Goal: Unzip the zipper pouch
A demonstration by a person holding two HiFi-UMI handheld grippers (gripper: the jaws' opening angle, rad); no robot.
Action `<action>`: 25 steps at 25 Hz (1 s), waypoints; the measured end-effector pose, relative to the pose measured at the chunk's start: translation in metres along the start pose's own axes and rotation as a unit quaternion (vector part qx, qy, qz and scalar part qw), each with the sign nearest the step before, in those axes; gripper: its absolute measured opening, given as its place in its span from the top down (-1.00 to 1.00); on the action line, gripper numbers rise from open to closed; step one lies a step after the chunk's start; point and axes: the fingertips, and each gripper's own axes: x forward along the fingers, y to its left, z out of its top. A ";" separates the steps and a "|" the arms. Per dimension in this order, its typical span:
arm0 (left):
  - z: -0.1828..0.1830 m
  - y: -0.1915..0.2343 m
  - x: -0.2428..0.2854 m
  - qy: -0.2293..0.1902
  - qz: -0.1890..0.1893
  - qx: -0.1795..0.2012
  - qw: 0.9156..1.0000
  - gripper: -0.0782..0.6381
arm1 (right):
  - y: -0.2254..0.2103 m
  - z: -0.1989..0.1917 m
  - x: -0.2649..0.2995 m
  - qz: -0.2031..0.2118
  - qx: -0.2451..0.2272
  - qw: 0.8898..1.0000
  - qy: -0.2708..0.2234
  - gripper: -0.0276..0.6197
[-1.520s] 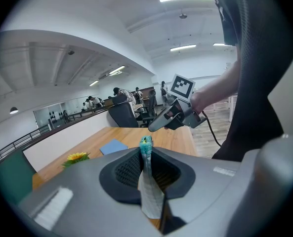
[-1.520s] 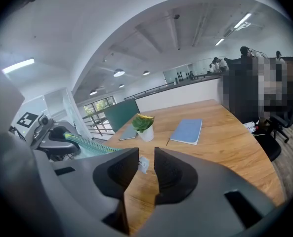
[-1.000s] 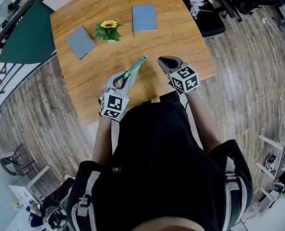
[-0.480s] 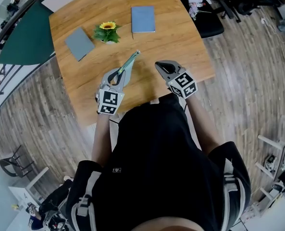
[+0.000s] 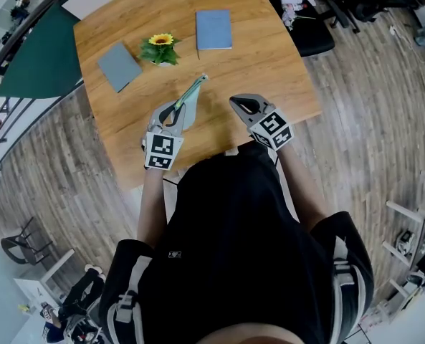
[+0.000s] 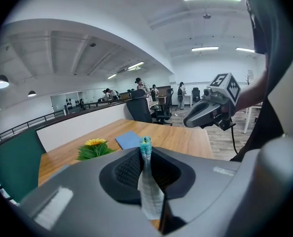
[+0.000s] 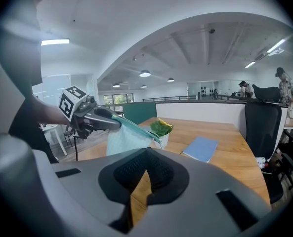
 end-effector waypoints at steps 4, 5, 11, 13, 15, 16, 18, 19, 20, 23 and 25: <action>0.000 0.000 -0.001 0.000 0.000 0.000 1.000 0.68 | 0.002 -0.002 -0.001 0.002 -0.002 1.000 0.007 0.91; 0.000 0.000 -0.001 0.000 0.001 0.000 1.000 0.68 | 0.002 -0.002 -0.001 0.001 -0.003 1.000 0.007 0.91; -0.002 0.001 -0.001 0.000 0.002 -0.001 1.000 0.68 | 0.002 -0.005 0.001 0.002 -0.005 1.000 0.009 0.91; -0.002 0.001 -0.002 0.001 0.003 -0.001 1.000 0.68 | 0.002 -0.005 0.001 0.002 -0.007 1.000 0.011 0.91; -0.001 0.002 -0.002 0.001 0.003 -0.002 1.000 0.68 | 0.002 -0.005 0.001 0.002 -0.010 1.000 0.012 0.91; -0.001 0.001 -0.002 0.001 0.004 -0.003 1.000 0.68 | 0.001 -0.004 0.001 0.002 -0.011 1.000 0.011 0.91; -0.001 0.001 -0.002 0.001 0.004 -0.003 1.000 0.68 | 0.001 -0.005 0.002 0.003 -0.012 1.000 0.010 0.91; -0.002 0.001 -0.002 0.001 0.004 -0.003 1.000 0.68 | 0.001 -0.006 0.002 0.004 -0.013 1.000 0.011 0.91; -0.002 0.000 -0.002 0.001 0.004 -0.003 1.000 0.68 | 0.002 -0.007 0.003 0.005 -0.016 1.000 0.014 0.91; -0.002 0.000 -0.003 0.001 0.005 -0.003 1.000 0.68 | 0.004 -0.008 0.002 0.006 -0.022 0.999 0.023 0.91; -0.002 -0.001 -0.004 0.001 0.006 -0.003 1.000 0.68 | 0.005 -0.009 0.001 0.007 -0.024 0.999 0.024 0.91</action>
